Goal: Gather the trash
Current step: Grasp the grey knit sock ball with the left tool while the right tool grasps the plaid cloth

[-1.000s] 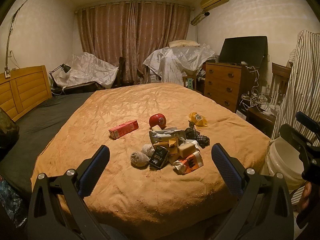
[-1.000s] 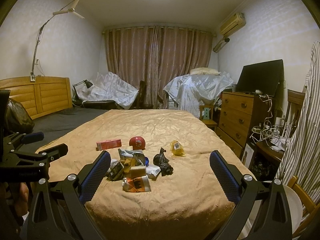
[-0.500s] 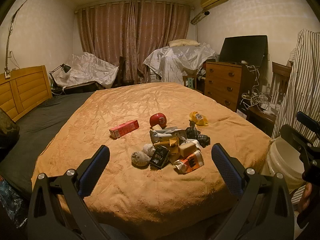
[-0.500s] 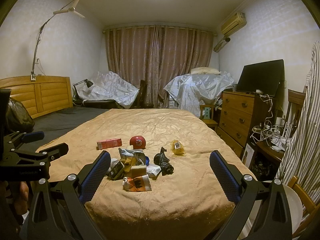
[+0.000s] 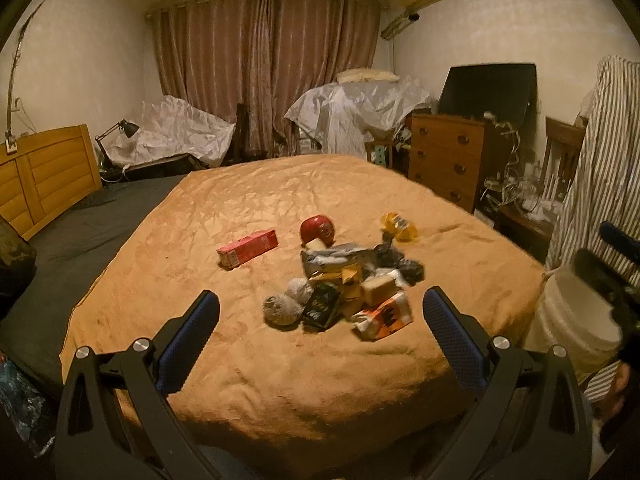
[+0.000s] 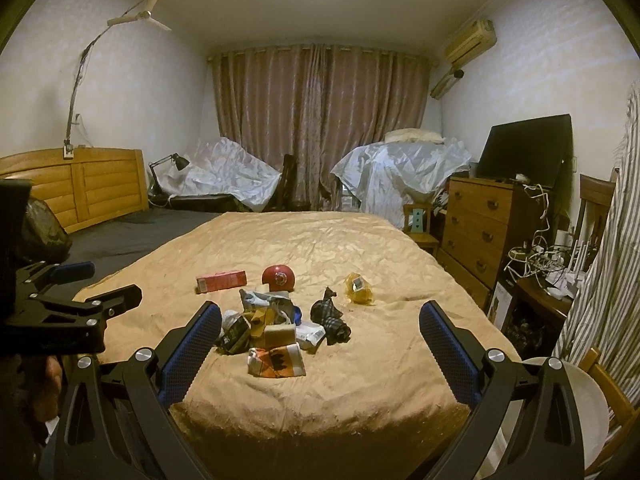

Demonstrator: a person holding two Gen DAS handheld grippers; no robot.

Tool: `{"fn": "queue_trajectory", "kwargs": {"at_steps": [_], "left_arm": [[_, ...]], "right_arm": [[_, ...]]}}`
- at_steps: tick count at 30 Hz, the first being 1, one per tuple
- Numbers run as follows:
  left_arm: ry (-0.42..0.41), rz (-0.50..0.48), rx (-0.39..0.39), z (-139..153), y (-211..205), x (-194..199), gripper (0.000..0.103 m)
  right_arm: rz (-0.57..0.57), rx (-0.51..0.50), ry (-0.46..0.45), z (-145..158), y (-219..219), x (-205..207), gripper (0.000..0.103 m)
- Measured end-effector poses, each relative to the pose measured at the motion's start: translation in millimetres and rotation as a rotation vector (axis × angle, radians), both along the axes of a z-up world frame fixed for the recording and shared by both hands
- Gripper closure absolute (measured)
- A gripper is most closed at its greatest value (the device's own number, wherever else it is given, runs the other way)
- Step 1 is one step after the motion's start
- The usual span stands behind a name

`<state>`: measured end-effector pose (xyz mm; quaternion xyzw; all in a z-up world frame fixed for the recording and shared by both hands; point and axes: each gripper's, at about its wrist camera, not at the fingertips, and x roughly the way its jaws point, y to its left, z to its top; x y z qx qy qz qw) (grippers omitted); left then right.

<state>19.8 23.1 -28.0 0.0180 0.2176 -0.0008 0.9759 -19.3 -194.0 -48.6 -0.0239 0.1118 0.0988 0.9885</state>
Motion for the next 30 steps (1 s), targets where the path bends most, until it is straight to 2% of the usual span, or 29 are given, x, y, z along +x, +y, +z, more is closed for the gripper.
{"fn": "queue_trajectory", "kwargs": {"at_steps": [2, 5, 10, 12, 14, 16, 20, 21, 23, 30], "left_arm": [[0.036, 0.025, 0.050, -13.2, 10.7, 13.2, 0.005], [0.125, 0.074, 0.075, -41.4, 37.3, 39.8, 0.005], [0.314, 0.107, 0.019, -97.7, 89.5, 81.6, 0.005], [0.367, 0.092, -0.005, -116.4, 102.4, 95.0, 0.011], [0.409, 0.065, -0.025, -128.3, 105.5, 109.0, 0.022], [0.421, 0.031, -0.042, -135.1, 105.6, 121.7, 0.029], [0.427, -0.017, -0.127, -135.0, 103.3, 146.1, 0.029], [0.425, -0.020, -0.154, -134.3, 103.1, 151.1, 0.029], [0.428, -0.020, -0.204, -134.2, 101.1, 165.8, 0.018], [0.454, 0.014, -0.289, -146.7, 94.1, 201.0, 0.017]], "right_arm": [[0.009, -0.001, 0.017, -9.6, 0.7, 4.1, 0.004], [0.027, -0.006, 0.053, -21.3, 2.3, 11.7, 0.004], [0.094, -0.015, 0.165, -47.0, 7.2, 40.6, 0.004], [0.132, -0.009, 0.219, -58.8, 12.3, 57.0, 0.004], [0.174, 0.010, 0.277, -73.8, 15.1, 71.5, 0.004], [0.222, 0.033, 0.330, -87.8, 20.7, 86.1, 0.008], [0.278, 0.087, 0.429, -115.9, 33.2, 114.5, 0.016], [0.278, 0.098, 0.445, -120.1, 33.0, 119.6, 0.016], [0.271, 0.118, 0.471, -129.9, 32.0, 132.4, 0.016], [0.227, 0.119, 0.484, -133.7, 18.4, 179.1, 0.019]]}}
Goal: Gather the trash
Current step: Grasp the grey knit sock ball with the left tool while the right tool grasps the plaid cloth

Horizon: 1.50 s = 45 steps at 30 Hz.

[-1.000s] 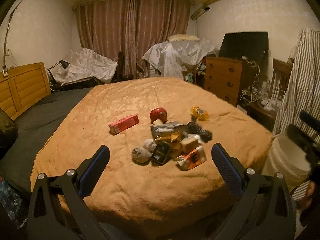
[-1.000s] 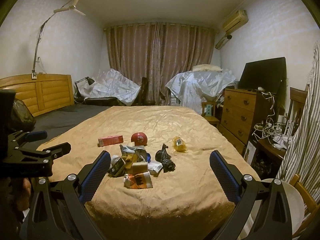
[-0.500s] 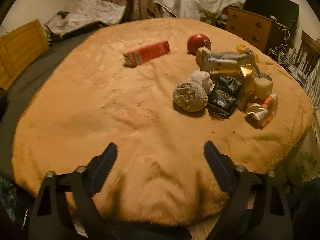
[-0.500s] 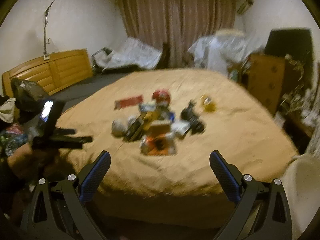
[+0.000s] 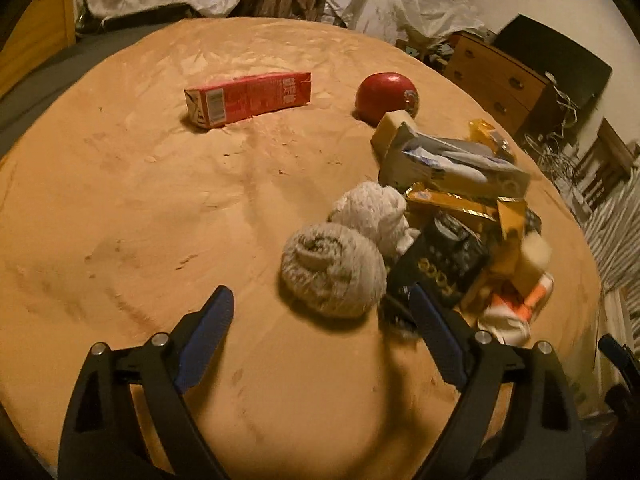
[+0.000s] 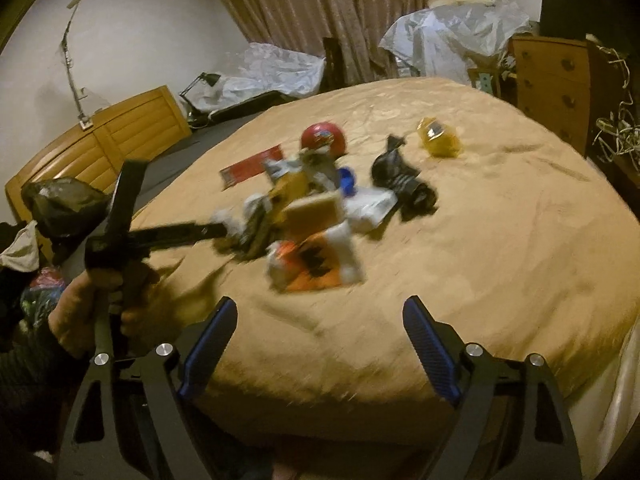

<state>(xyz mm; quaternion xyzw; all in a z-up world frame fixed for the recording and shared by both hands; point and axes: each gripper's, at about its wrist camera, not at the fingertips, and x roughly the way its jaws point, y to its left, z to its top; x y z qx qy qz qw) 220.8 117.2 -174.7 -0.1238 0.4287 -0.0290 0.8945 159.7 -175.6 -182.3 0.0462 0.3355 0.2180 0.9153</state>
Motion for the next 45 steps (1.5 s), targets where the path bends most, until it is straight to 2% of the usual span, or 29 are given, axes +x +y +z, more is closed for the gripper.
{"fn": "queue_trajectory", "kwargs": {"at_steps": [3, 6, 10, 14, 21, 23, 24, 25, 28, 34, 45], "left_arm": [[-0.005, 0.019, 0.001, -4.5, -1.6, 5.6, 0.017], [-0.013, 0.030, 0.004, -6.7, -2.0, 9.3, 0.025], [-0.020, 0.031, -0.004, -8.9, -0.5, 14.9, 0.045], [-0.025, 0.022, 0.022, -10.3, -5.1, 17.1, 0.046], [-0.025, 0.029, 0.026, -11.7, -5.1, 22.3, 0.044], [-0.026, 0.028, 0.035, -12.7, -5.3, 22.9, 0.044], [-0.026, 0.029, 0.041, -12.7, -6.3, 22.6, 0.045], [-0.028, 0.028, 0.047, -12.8, -7.1, 22.1, 0.050], [-0.036, 0.031, 0.054, -11.6, -7.5, 19.7, 0.055], [-0.093, 0.060, 0.097, 5.3, -9.1, 3.1, 0.056], [-0.321, 0.033, 0.174, 92.4, -56.6, -72.1, 0.056]], "right_arm": [[-0.019, -0.027, -0.020, 9.3, -9.9, 32.8, 0.025], [-0.023, -0.064, -0.021, 18.1, -16.4, 74.0, 0.036], [-0.005, -0.112, 0.024, 18.2, -14.7, 136.9, 0.041], [0.015, -0.121, 0.078, 11.2, -3.4, 190.2, 0.041], [0.030, -0.198, 0.155, -16.9, 26.6, 246.5, 0.041], [0.029, -0.225, 0.177, -25.3, 32.1, 254.6, 0.047], [0.030, -0.227, 0.184, -28.1, 32.5, 255.8, 0.055], [0.031, -0.229, 0.191, -30.9, 33.9, 256.7, 0.058], [0.012, -0.224, 0.159, -29.0, 34.0, 249.9, 0.064], [-0.049, -0.158, 0.030, 5.9, 13.1, 202.1, 0.067], [-0.062, -0.090, -0.229, 72.1, 26.9, 54.1, 0.067]]}}
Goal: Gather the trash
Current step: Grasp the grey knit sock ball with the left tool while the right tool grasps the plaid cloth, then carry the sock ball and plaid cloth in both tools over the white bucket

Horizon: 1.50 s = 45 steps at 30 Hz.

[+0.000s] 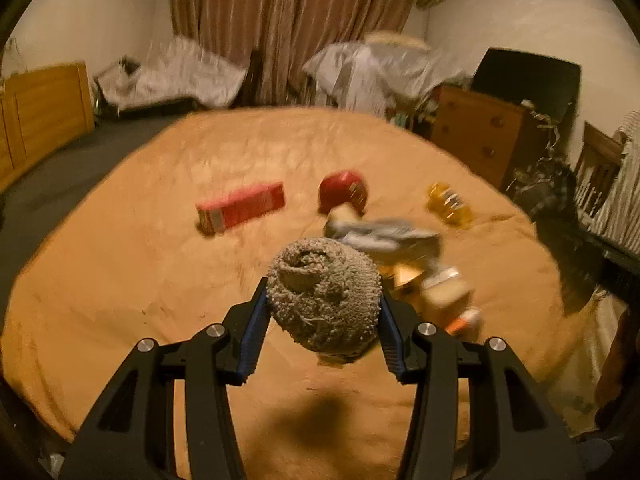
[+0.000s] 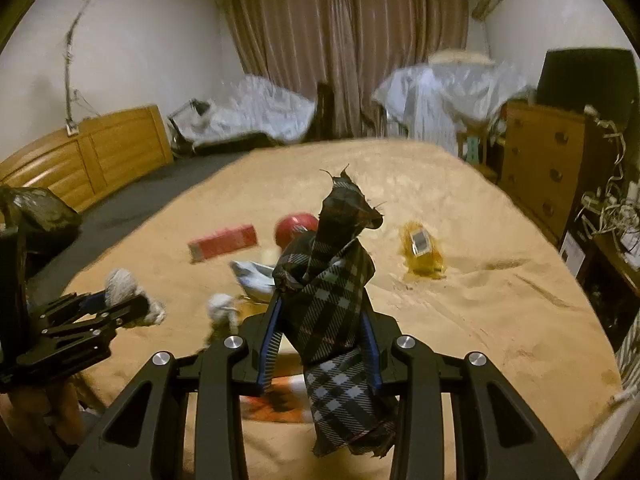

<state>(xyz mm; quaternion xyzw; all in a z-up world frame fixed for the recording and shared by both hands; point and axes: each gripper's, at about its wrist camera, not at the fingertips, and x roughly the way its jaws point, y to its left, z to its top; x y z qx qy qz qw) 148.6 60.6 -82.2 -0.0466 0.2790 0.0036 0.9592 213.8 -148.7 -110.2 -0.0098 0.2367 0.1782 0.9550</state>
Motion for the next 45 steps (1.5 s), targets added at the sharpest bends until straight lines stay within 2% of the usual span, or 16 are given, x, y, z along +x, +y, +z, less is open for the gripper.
{"fn": "queue_trajectory", "kwargs": {"at_steps": [3, 10, 18, 24, 34, 38, 45], "left_arm": [[-0.061, -0.006, 0.016, 20.0, -12.9, -22.4, 0.056], [-0.185, 0.007, 0.062, 50.4, -31.8, -62.2, 0.056], [-0.231, 0.011, 0.075, 61.8, -42.0, -75.5, 0.055], [-0.236, 0.002, 0.080, 61.9, -45.2, -79.8, 0.055], [-0.238, -0.029, 0.091, 62.4, -54.7, -81.3, 0.055], [-0.225, -0.089, 0.085, 61.7, -75.0, -71.5, 0.055], [-0.207, -0.235, 0.055, 64.1, -138.1, -53.7, 0.055]], "right_arm": [[-0.009, 0.003, -0.066, 12.4, 2.1, -42.1, 0.067], [-0.044, 0.013, -0.163, 34.2, 0.5, -109.1, 0.066], [-0.066, 0.018, -0.208, 48.4, -0.9, -160.0, 0.066], [-0.073, 0.015, -0.216, 59.5, -3.7, -176.3, 0.065], [-0.082, 0.015, -0.205, 68.5, -9.0, -171.4, 0.065], [-0.128, 0.008, -0.202, 79.6, -35.8, -175.8, 0.065], [-0.270, -0.008, -0.186, 99.3, -123.5, -192.2, 0.065]]}}
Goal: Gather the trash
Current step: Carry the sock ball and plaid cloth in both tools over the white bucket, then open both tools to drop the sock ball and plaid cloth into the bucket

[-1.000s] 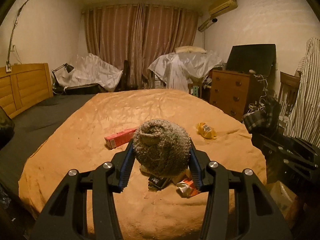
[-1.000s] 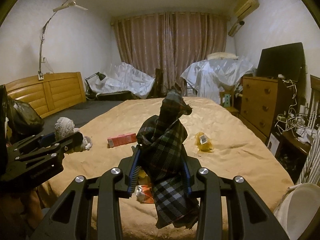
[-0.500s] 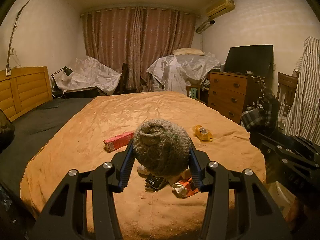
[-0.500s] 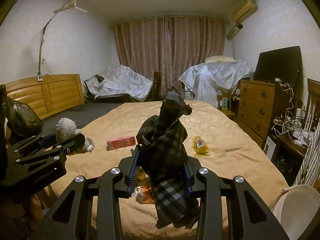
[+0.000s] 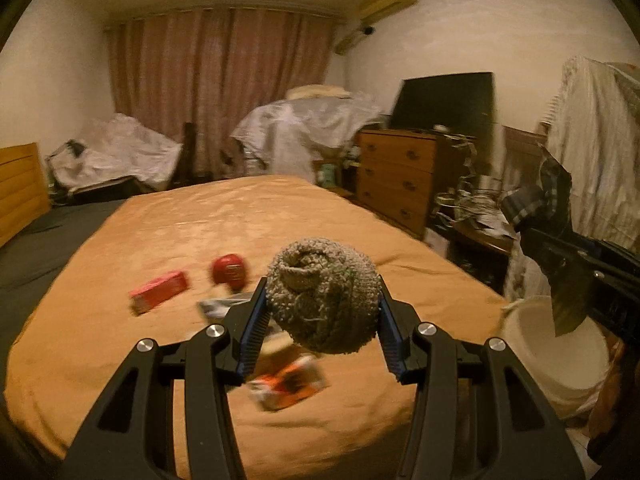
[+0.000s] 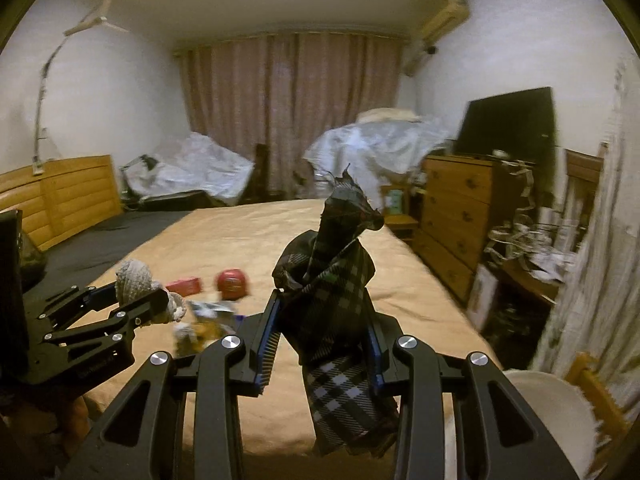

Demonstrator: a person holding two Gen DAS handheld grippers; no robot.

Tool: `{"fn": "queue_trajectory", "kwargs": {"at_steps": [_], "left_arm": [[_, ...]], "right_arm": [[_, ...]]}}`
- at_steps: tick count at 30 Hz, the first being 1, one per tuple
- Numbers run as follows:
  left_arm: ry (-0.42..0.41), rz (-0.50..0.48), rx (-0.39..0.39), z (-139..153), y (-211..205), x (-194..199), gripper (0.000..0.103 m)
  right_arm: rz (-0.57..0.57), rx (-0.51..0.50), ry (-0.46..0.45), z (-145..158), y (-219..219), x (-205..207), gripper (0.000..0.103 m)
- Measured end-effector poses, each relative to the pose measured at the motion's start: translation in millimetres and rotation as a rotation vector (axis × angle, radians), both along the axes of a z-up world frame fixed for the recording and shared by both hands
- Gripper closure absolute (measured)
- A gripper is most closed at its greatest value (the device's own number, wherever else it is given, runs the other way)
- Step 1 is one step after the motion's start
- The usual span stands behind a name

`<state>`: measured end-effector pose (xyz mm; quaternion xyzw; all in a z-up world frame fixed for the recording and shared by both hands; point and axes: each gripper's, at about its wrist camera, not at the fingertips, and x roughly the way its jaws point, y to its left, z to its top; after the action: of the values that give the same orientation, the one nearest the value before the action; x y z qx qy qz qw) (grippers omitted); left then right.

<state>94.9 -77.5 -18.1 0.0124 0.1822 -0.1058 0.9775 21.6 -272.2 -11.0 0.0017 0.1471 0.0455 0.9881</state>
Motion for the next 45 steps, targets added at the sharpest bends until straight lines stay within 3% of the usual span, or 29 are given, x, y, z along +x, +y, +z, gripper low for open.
{"fn": "queue_trajectory", "kwargs": {"at_steps": [6, 14, 24, 27, 32, 39, 41, 43, 45], "left_arm": [[0.035, -0.155, -0.001, 0.0, -69.4, 11.7, 0.055], [0.119, -0.376, 0.017, -10.4, -171.6, 21.0, 0.055], [0.332, -0.579, 0.084, -53.2, -264.2, 44.9, 0.055], [0.394, -0.603, 0.121, -71.4, -280.7, 49.8, 0.055], [0.434, -0.596, 0.162, -91.7, -286.5, 54.8, 0.055], [0.439, -0.599, 0.174, -93.5, -289.5, 55.3, 0.053], [0.432, -0.603, 0.182, -92.9, -290.6, 54.0, 0.039], [0.408, -0.591, 0.183, -90.3, -288.8, 51.9, 0.023], [0.403, -0.583, 0.174, -88.0, -286.0, 52.1, 0.022]], "right_arm": [[-0.130, 0.036, 0.050, 2.9, -99.2, -20.6, 0.065], [-0.279, 0.076, 0.219, -19.1, -244.8, -34.4, 0.065], [-0.289, 0.183, 0.509, -77.0, -342.0, -2.7, 0.065], [-0.277, 0.201, 0.568, -91.7, -339.2, 0.1, 0.065], [-0.273, 0.222, 0.583, -104.5, -326.2, 6.5, 0.065], [-0.272, 0.231, 0.582, -110.2, -316.3, 7.3, 0.065], [-0.268, 0.234, 0.582, -110.3, -316.0, 7.4, 0.060], [-0.273, 0.240, 0.567, -106.5, -316.7, 5.5, 0.042], [-0.273, 0.246, 0.556, -104.6, -316.9, 4.4, 0.042]]}}
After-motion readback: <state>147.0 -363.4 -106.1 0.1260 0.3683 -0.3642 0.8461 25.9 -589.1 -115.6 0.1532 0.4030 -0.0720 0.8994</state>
